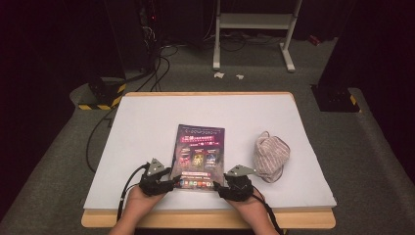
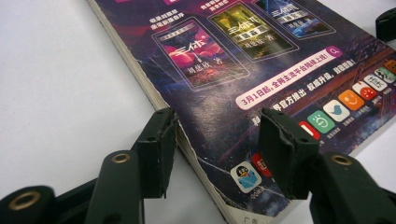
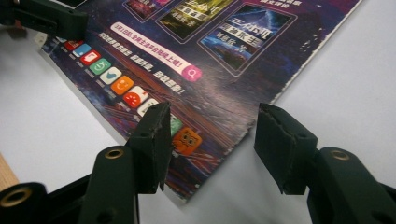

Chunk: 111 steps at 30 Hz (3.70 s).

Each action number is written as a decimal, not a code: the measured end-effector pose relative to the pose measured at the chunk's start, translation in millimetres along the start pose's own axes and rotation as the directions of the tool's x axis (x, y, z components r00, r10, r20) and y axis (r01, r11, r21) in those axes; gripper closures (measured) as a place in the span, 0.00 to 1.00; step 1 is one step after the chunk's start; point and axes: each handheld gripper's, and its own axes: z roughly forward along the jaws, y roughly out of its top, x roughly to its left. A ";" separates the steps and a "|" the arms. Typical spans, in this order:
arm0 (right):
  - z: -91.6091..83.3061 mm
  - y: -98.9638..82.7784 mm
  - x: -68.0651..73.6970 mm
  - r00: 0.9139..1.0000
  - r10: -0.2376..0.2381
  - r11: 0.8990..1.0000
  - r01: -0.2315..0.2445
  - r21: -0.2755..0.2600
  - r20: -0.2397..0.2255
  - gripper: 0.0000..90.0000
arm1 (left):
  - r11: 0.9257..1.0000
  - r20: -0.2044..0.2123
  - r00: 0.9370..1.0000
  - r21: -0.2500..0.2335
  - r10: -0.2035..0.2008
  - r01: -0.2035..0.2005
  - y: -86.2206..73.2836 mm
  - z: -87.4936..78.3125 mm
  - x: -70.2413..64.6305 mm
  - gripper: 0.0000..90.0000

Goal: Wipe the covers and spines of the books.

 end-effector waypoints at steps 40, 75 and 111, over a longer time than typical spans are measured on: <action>-45.2 2.6 -25.7 0.993 -0.045 0.990 0.059 -0.128 0.110 0.39 | 0.996 -0.029 0.996 -0.031 0.078 -0.079 -0.8 -16.0 23.3 0.47; -53.0 1.8 -128.7 0.927 0.184 0.980 -0.197 0.009 0.328 0.10 | 0.999 -0.020 1.000 -0.036 -0.006 0.005 -13.7 -17.0 50.3 0.28; -74.9 1.3 -110.6 0.944 0.138 0.985 -0.100 -0.137 0.299 0.71 | 1.000 -0.008 1.000 -0.028 -0.004 0.004 -14.0 -15.9 49.1 0.30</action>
